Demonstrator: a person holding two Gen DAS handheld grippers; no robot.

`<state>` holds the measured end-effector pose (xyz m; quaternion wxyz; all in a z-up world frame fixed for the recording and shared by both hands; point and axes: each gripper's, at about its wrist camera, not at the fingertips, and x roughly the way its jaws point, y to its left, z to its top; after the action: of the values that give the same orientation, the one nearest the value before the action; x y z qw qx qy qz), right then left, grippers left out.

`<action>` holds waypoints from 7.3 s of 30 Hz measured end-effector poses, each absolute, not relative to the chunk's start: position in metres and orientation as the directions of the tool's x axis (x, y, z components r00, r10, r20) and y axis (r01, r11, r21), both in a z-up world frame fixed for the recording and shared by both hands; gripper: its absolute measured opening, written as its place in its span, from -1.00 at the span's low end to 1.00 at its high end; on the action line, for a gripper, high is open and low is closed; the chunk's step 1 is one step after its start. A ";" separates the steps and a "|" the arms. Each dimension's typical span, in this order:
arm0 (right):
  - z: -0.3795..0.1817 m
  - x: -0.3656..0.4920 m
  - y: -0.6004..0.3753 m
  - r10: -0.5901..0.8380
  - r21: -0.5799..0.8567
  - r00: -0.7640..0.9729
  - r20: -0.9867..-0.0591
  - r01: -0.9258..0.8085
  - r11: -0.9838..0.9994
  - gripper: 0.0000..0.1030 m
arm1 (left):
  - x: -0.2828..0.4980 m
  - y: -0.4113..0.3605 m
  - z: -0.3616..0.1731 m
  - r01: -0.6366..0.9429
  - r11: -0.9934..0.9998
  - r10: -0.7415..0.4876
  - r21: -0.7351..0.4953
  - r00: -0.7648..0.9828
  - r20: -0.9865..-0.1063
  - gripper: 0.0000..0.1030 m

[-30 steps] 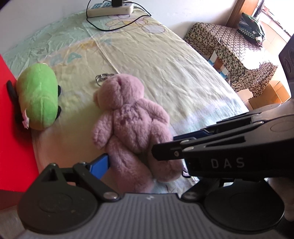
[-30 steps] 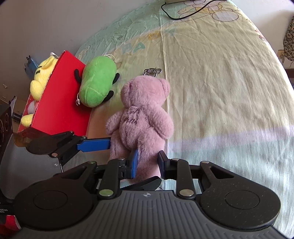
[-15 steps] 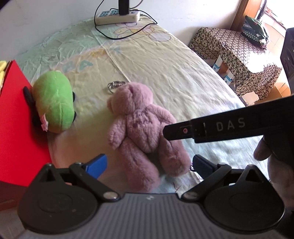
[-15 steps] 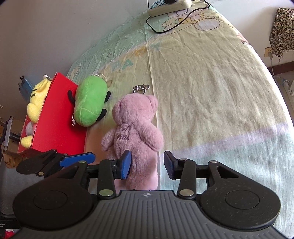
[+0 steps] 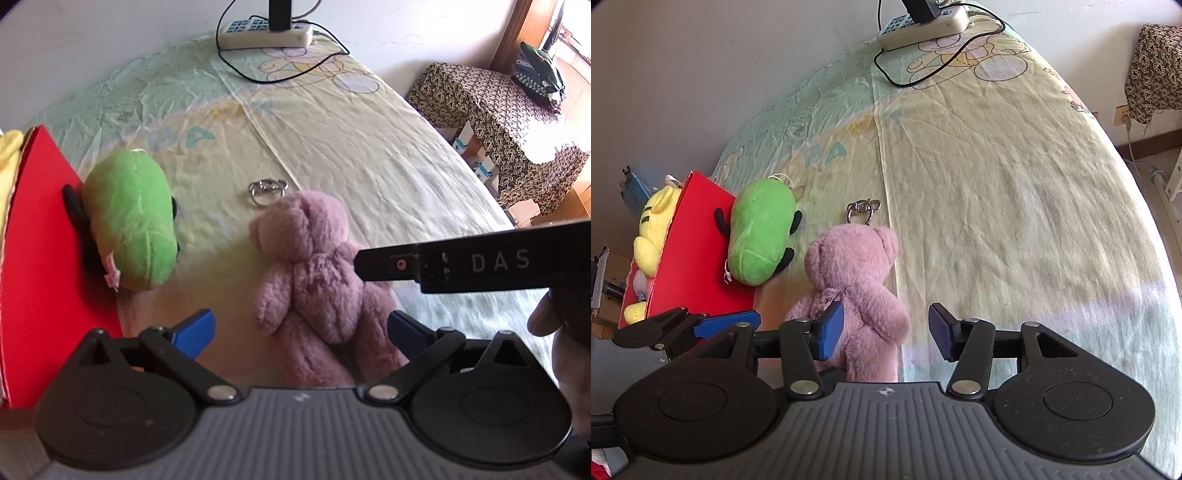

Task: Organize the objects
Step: 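Grasp the pink teddy bear by the head with the right gripper, then lift the pink teddy bear with the right gripper and carry it to the red box, then lower the pink teddy bear into the red box with the right gripper, then open the right gripper and withdraw it from the teddy bear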

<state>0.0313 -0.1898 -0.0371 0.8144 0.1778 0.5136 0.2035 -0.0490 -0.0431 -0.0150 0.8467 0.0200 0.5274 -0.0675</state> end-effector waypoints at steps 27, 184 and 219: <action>-0.067 0.062 -0.168 0.715 0.689 0.187 -0.673 -0.194 0.699 -0.11 | -0.030 -0.023 -0.048 0.080 0.962 -0.271 -0.260 0.357 -0.894 0.87; 0.037 0.023 0.082 0.611 0.408 0.536 -0.583 -0.457 0.790 -0.51 | -0.085 0.209 0.042 0.091 0.995 -0.081 -0.032 0.604 -0.793 0.72; 0.018 -0.006 0.071 0.602 0.453 0.575 -0.555 -0.398 0.798 -0.53 | -0.091 0.188 0.031 0.053 0.996 0.026 0.075 0.618 -0.786 0.72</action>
<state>-0.0058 0.0710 0.0181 0.8762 0.1405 0.3622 0.2852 -0.0913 0.1876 0.0314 0.8982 0.0456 0.4372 -0.0075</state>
